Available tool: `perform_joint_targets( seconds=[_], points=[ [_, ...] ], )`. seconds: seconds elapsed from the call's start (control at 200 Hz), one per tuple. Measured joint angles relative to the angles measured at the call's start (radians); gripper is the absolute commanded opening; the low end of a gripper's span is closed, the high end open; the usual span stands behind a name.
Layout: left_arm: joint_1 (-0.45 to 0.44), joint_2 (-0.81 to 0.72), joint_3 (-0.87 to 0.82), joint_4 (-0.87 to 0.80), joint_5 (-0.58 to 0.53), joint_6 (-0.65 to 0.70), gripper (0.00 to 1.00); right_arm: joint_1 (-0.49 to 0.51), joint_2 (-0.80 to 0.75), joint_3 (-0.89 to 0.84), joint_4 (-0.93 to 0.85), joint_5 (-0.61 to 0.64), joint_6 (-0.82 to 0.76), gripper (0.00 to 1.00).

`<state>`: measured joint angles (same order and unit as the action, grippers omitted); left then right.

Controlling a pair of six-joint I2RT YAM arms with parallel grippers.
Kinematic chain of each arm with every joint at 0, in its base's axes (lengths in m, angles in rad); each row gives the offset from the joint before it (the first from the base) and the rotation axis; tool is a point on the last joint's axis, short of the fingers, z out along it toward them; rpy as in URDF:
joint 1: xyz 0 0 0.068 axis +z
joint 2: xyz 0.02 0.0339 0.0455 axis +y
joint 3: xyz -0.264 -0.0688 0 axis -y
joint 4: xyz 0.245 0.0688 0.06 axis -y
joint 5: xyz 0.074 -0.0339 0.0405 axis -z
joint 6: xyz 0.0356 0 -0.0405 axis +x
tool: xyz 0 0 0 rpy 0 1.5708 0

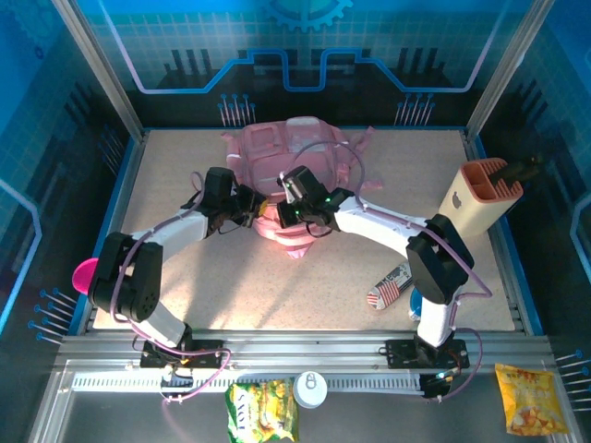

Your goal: Pack the student bag

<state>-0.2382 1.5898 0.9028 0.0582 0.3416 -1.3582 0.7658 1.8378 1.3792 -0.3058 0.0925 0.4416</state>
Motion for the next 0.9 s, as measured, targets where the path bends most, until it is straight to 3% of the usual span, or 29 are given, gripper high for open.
perform_joint_targets(
  seconds=[0.17, 0.335, 0.585, 0.73, 0.9],
  points=[
    [0.000, 0.001, 0.023, -0.047, -0.008, 0.045, 0.00, -0.023, -0.051, -0.085, -0.011, 0.092, -0.024, 0.00],
    [0.006, 0.001, 0.049, -0.083, -0.001, 0.094, 0.00, -0.124, -0.135, -0.164, -0.027, 0.128, -0.040, 0.00],
    [0.015, 0.001, 0.071, -0.107, 0.022, 0.135, 0.00, -0.195, -0.143, -0.167, -0.039, 0.063, -0.071, 0.00],
    [0.022, 0.003, 0.077, -0.115, 0.028, 0.144, 0.00, -0.204, -0.117, -0.137, -0.062, 0.019, -0.082, 0.18],
    [0.026, 0.008, 0.087, -0.122, 0.033, 0.154, 0.00, -0.204, -0.065, -0.107, -0.083, 0.000, -0.092, 0.24]
  ],
)
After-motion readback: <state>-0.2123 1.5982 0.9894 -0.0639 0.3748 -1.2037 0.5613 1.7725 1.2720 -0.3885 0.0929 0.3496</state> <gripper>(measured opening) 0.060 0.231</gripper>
